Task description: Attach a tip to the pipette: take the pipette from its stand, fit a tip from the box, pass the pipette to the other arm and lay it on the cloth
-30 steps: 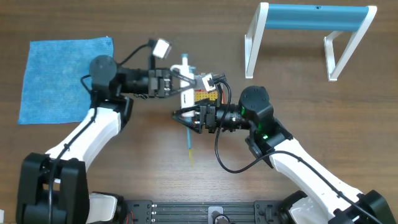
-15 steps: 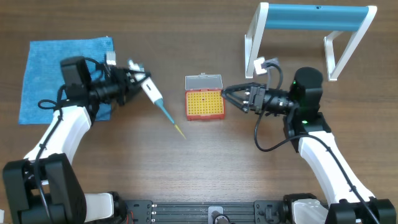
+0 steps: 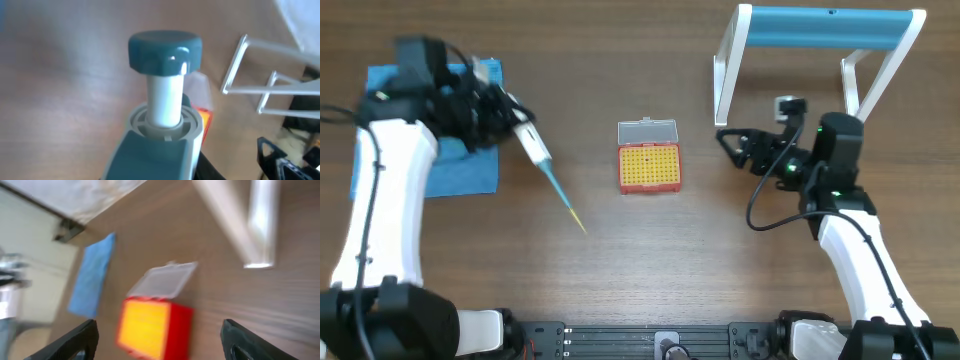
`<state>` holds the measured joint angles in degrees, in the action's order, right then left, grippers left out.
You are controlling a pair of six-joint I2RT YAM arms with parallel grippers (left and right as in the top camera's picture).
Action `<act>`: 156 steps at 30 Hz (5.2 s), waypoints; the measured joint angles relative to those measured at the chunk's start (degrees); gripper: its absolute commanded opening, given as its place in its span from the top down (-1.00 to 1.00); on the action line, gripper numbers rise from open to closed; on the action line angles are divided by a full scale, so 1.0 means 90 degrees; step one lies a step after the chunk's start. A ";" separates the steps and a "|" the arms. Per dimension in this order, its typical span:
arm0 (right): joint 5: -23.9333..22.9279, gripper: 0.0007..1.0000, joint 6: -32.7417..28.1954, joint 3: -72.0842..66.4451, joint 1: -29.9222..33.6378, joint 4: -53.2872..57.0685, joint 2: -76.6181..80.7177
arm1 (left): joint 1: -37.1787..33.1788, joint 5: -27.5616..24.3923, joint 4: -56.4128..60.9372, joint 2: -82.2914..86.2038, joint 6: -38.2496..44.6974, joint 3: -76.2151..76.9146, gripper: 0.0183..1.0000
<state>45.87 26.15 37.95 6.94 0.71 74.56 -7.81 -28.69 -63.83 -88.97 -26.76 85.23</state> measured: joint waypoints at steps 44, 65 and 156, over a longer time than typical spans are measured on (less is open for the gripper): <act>-0.2747 -0.60 0.2633 0.0505 -0.1421 0.0386 0.0000 | -0.1479 0.4090 -0.0899 -0.6373 0.4697 0.5989 0.99; -0.2761 -0.60 0.2827 0.0505 -0.1452 0.0384 0.0000 | -0.1576 0.3524 -0.0979 -0.6499 0.4736 0.5989 0.98; -0.3582 -0.95 -0.1462 -0.0721 -0.1241 0.5812 -0.8148 | 0.0923 0.3024 -0.2594 0.6341 0.1530 -0.0508 -0.75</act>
<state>13.63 12.99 31.46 -4.23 53.01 1.23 0.49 -1.48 -87.18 -31.90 -12.99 80.66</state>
